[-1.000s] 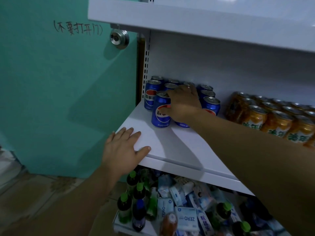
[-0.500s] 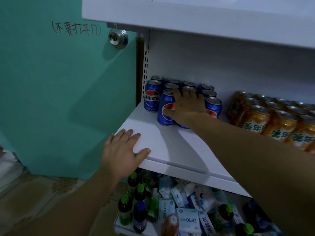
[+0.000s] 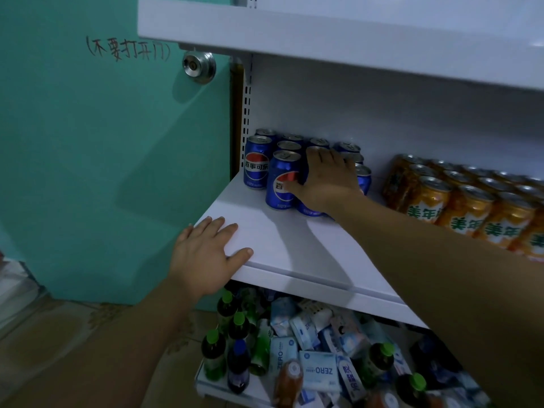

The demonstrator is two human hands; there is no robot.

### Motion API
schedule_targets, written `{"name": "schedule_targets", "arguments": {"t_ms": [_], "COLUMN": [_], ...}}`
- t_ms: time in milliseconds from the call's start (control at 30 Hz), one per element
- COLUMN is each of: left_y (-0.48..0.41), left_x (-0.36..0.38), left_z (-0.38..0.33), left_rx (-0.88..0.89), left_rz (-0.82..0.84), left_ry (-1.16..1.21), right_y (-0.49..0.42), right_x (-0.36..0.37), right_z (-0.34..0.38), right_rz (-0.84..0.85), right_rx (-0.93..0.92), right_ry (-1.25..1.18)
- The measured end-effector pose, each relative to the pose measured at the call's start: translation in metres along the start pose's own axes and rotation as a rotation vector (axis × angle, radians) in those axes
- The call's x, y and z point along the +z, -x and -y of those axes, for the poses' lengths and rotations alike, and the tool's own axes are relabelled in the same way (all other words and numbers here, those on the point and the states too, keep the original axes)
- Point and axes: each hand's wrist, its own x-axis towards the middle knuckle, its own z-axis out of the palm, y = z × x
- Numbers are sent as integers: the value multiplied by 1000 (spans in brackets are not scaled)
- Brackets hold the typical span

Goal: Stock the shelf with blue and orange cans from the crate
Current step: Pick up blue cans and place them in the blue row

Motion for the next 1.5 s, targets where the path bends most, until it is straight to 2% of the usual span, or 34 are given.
{"name": "schedule_targets", "arguments": {"t_ms": [167, 233, 300, 500, 667, 800, 967, 1133, 1333, 1500], "left_y": [-4, -4, -2, 40, 108, 159, 201, 218, 224, 230], "left_x": [-19, -29, -36, -33, -8, 39, 118, 215, 280, 346], "left_z": [-4, -21, -57, -221, -335, -398, -449, -467, -477, -505], "left_rx": [-48, -87, -38, 411, 801, 929, 929, 817, 741, 617], "left_rz": [211, 284, 311, 378, 438, 614, 868, 1080, 1197, 1307], "left_ry": [27, 20, 45, 306, 313, 294, 200, 116, 22, 83], "right_y": [41, 65, 91, 191, 298, 395, 507, 586, 618, 623], "right_x": [-36, -47, -58, -78, -76, -63, -23, 42, 138, 230], "right_z": [-52, -80, -109, -188, -255, -303, -336, -356, -377, -392], "right_rz": [21, 39, 46, 63, 78, 77, 269, 461, 659, 743], "right_rx": [103, 171, 273, 482, 657, 878, 1117, 1287, 1335, 1331], "right_ry": [6, -3, -22, 31, 39, 8, -53, -165, -323, -458]}}
